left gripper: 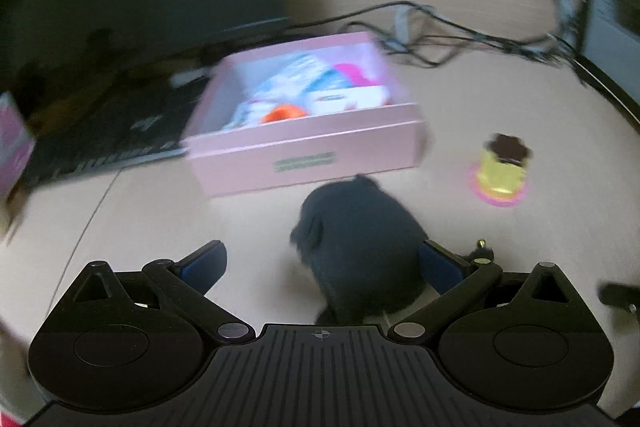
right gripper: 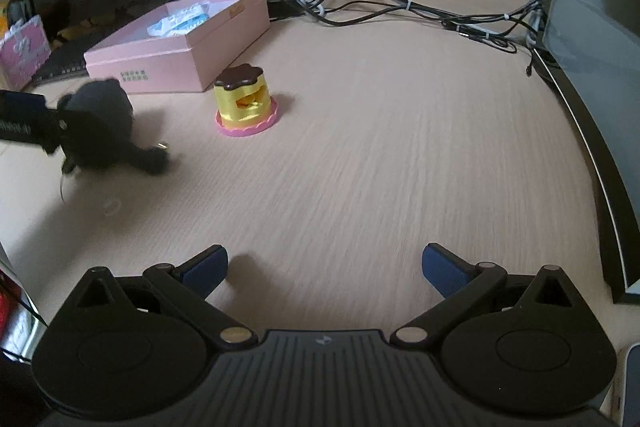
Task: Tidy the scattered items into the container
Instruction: 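Grasp the pudding toy again with the right gripper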
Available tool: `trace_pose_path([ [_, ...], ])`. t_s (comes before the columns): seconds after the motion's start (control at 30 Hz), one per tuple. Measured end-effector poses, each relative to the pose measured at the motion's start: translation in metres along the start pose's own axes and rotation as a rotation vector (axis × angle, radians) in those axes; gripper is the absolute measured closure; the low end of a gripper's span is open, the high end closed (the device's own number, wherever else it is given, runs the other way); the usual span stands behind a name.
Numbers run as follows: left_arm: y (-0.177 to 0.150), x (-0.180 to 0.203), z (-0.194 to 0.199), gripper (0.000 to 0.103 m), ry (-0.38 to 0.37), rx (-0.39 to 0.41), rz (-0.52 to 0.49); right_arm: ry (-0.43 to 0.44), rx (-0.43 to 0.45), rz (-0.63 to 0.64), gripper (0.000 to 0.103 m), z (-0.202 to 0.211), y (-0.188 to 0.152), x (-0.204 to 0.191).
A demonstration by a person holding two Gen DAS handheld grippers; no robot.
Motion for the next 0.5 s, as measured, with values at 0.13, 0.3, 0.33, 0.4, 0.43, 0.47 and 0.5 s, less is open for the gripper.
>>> trace_pose_path([
  [0.13, -0.003, -0.036, 0.002, 0.000, -0.025, -0.021, 0.156, 0.009, -0.020, 0.054, 0.000, -0.001, 0.000, -0.004],
  [0.3, -0.013, -0.072, 0.009, 0.000, 0.056, -0.031, 0.264, 0.061, 0.010, 0.082, 0.000, -0.002, 0.009, -0.012],
  [0.33, -0.016, -0.077, 0.010, 0.000, 0.066, -0.040, 0.280, 0.057, 0.036, 0.096, 0.000, -0.001, 0.014, -0.015],
  [0.4, -0.024, -0.084, 0.014, 0.000, 0.078, -0.058, 0.304, 0.060, 0.079, 0.124, 0.001, -0.002, 0.025, -0.022],
  [0.43, -0.029, -0.086, 0.017, 0.000, 0.079, -0.067, 0.310, 0.065, 0.096, 0.143, 0.004, -0.005, 0.032, -0.025],
  [0.47, -0.034, -0.087, 0.020, 0.000, 0.076, -0.075, 0.312, 0.068, 0.103, 0.160, 0.007, -0.009, 0.039, -0.028],
  [0.5, -0.038, -0.086, 0.023, 0.000, 0.071, -0.084, 0.313, 0.073, 0.106, 0.173, 0.011, -0.015, 0.046, -0.031],
])
Point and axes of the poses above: each gripper's, at about its wrist camera, not at the fingertips, and z roughly against the way its jaws point, x to its right, y to its top, the point moved 2 cm from there along -z, roughly the way its jaws point, and after that the axes turned 7 degrees about y, right-handed, at the moved point
